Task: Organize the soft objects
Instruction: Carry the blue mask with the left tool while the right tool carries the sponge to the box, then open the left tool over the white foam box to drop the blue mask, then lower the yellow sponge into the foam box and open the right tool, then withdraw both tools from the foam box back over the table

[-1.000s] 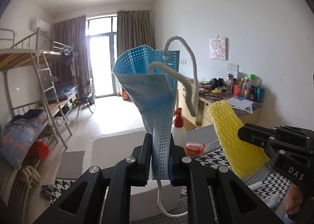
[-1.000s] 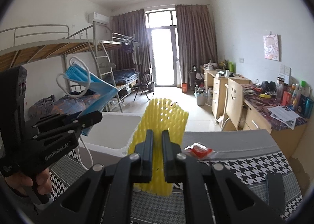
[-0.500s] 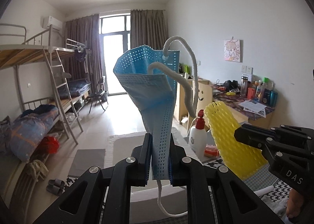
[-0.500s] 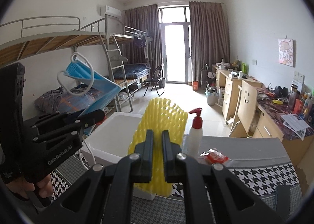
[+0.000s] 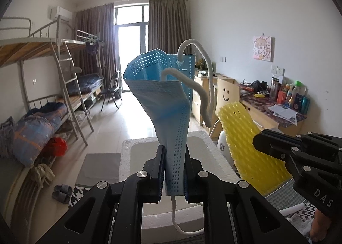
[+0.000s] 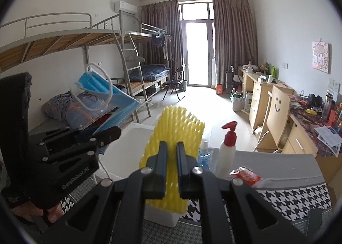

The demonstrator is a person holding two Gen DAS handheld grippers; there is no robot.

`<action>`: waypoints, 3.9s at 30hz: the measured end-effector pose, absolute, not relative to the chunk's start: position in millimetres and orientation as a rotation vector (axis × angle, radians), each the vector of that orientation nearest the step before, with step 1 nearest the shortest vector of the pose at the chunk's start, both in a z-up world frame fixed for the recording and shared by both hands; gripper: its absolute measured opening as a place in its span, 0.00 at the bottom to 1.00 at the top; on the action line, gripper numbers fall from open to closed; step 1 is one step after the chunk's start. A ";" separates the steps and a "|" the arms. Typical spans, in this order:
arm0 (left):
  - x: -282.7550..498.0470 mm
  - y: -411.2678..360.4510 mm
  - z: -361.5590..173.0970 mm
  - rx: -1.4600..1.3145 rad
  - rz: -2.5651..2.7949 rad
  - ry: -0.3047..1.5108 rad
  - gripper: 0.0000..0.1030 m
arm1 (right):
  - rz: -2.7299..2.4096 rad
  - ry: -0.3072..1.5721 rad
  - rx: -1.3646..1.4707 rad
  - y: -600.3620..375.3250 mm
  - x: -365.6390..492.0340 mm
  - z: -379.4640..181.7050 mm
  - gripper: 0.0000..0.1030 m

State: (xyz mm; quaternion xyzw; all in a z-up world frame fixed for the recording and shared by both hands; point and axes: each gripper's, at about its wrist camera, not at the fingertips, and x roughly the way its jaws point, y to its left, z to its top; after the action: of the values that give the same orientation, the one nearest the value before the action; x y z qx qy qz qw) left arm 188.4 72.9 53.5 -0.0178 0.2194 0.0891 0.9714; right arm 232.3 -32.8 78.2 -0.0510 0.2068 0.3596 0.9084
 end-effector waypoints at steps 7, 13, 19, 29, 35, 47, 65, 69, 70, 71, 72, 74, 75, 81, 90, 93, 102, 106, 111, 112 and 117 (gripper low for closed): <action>198.4 78.8 49.7 -0.044 0.209 0.474 0.15 | 0.751 0.447 -0.114 -20.3 239.4 76.4 0.10; 211.2 86.4 39.4 -0.066 0.206 0.518 0.15 | 0.747 0.467 -0.121 -13.6 244.2 71.2 0.10; 220.5 94.6 31.2 -0.071 0.191 0.560 0.36 | 0.739 0.480 -0.128 -7.7 247.5 69.7 0.10; 208.1 104.3 37.8 -0.101 0.224 0.520 0.90 | 0.730 0.484 -0.127 -5.7 250.8 69.5 0.10; 198.2 107.4 43.3 -0.103 0.265 0.484 0.98 | 0.743 0.480 -0.134 -0.8 248.9 69.3 0.10; 175.5 121.3 41.8 -0.111 0.331 0.455 0.99 | 0.772 0.503 -0.153 13.2 253.1 62.1 0.10; 155.9 134.1 36.1 -0.121 0.355 0.443 0.99 | 0.801 0.580 -0.127 22.0 265.8 49.1 0.56; 153.4 134.6 36.0 -0.123 0.349 0.442 0.99 | 0.796 0.562 -0.133 18.0 259.5 53.1 0.58; 152.7 134.8 36.1 -0.122 0.348 0.443 0.99 | 0.795 0.558 -0.134 17.5 257.8 53.8 0.58; 152.3 134.5 36.3 -0.120 0.347 0.443 0.99 | 0.794 0.555 -0.133 16.6 256.8 54.7 0.58; 150.9 134.8 36.8 -0.120 0.346 0.441 0.99 | 0.790 0.551 -0.125 15.3 257.7 55.6 0.59; 150.3 130.0 38.0 -0.115 0.344 0.438 0.99 | 0.787 0.550 -0.117 12.4 256.8 57.1 0.63; 149.4 129.0 38.8 -0.112 0.342 0.436 0.99 | 0.787 0.548 -0.113 10.4 255.8 57.8 0.65; 141.7 120.0 47.2 -0.104 0.330 0.410 0.99 | 0.777 0.526 -0.058 -6.1 246.5 65.1 0.86; 135.9 108.4 52.6 -0.088 0.327 0.400 0.99 | 0.752 0.458 -0.080 -21.6 225.6 73.1 0.93; 131.3 103.7 54.3 -0.086 0.315 0.392 0.99 | 0.750 0.450 -0.065 -29.3 221.5 75.5 0.93; 116.6 87.8 58.2 -0.085 0.268 0.360 0.99 | 0.744 0.429 -0.060 -42.7 208.6 77.9 0.93; 112.8 83.4 57.0 -0.088 0.250 0.357 0.99 | 0.735 0.424 -0.063 -49.8 205.2 76.4 0.93; 111.1 78.7 53.1 -0.092 0.232 0.361 0.99 | 0.727 0.407 -0.053 -58.3 199.3 75.8 0.93; 110.1 77.3 53.0 -0.092 0.229 0.360 0.99 | 0.727 0.406 -0.052 -59.2 198.1 75.9 0.93; 104.9 71.2 53.7 -0.092 0.213 0.349 0.99 | 0.722 0.394 -0.051 -64.8 192.6 73.2 0.93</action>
State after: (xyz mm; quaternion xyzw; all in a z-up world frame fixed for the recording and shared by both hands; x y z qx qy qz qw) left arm 104.9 71.2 53.7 -0.0455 0.1733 0.1055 0.9781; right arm 192.6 -64.8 73.2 -0.0246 0.1912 0.3507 0.9164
